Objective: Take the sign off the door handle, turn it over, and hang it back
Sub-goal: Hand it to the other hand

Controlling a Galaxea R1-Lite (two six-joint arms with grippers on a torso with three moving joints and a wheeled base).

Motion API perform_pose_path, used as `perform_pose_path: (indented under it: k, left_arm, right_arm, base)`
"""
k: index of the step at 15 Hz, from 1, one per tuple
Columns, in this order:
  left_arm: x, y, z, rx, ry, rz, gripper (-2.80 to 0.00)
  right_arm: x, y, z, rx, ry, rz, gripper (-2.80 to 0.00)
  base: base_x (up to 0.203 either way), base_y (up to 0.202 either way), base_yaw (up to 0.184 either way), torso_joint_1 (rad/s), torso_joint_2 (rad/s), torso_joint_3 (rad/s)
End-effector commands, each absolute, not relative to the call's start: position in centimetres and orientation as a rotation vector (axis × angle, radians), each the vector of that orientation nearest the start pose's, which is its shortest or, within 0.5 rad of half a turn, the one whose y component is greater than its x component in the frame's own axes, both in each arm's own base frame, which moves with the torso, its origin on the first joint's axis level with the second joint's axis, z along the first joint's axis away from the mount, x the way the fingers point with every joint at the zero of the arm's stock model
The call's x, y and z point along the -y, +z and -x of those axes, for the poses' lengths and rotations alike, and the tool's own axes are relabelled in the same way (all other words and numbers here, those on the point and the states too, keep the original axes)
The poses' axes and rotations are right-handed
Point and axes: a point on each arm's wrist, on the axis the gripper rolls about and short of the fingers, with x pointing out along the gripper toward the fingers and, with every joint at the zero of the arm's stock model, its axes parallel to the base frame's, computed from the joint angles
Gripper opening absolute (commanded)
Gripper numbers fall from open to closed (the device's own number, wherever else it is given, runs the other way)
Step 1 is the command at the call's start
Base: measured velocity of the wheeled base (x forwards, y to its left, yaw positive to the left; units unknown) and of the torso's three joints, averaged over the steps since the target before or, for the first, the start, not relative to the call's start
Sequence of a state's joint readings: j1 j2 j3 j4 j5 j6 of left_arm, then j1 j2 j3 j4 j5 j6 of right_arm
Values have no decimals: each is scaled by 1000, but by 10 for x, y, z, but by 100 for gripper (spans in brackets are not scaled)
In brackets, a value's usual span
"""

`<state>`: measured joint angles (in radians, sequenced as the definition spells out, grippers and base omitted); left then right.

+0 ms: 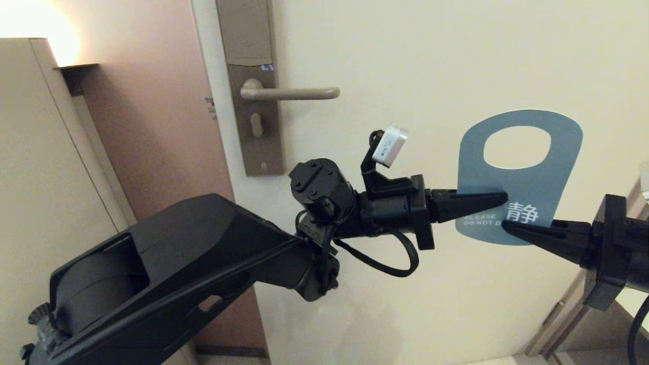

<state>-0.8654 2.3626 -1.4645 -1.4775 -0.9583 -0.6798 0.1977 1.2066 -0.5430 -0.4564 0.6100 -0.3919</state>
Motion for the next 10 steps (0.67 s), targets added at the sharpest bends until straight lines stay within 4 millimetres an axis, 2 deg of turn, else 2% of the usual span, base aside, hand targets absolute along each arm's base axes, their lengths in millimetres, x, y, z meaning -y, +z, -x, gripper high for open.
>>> perform_pose_path:
  k: [1, 10]
  left_arm:
    - [363, 169, -283, 31, -1919, 432, -280]
    - [366, 168, -283, 33, -1919, 435, -280]
  right_arm:
    - [-47, 213, -166, -38, 838, 329, -280]
    - [-49, 212, -166, -37, 853, 330, -280]
  base:
    - [0, 0, 0, 0, 0, 0]
    - [0, 0, 0, 0, 0, 0]
